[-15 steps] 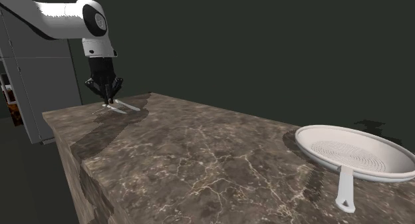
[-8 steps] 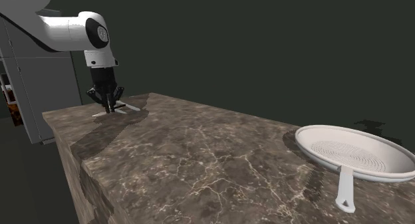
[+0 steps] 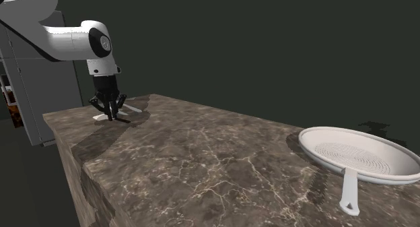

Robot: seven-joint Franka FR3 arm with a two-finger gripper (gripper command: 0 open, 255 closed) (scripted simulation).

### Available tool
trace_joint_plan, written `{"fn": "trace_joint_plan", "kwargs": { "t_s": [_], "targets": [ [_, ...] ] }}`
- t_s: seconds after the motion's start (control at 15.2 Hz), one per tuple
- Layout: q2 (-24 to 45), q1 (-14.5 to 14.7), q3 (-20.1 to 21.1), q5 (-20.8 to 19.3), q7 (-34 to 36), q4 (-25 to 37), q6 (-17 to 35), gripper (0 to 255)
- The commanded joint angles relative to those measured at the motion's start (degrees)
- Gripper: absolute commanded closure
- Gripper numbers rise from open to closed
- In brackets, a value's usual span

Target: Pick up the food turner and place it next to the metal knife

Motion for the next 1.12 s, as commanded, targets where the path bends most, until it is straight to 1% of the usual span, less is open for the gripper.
{"fn": "trace_joint_plan", "kwargs": {
  "t_s": [0.0, 0.2, 0.26, 0.59, 0.86, 1.06],
  "targets": [
    [0.0, 0.0, 0.0, 0.0, 0.0, 0.0, 0.0, 255],
    [0.0, 0.0, 0.0, 0.0, 0.0, 0.0, 0.0, 255],
    [0.0, 0.0, 0.0, 0.0, 0.0, 0.0, 0.0, 0],
    [0.0, 0.0, 0.0, 0.0, 0.0, 0.0, 0.0, 0],
    [-1.3, 0.5, 0.2, 0.4, -0.4, 5.1, -6.3, 0],
    [-1.3, 0.5, 0.2, 0.4, -0.4, 5.1, -6.3, 0]
  ]
}}
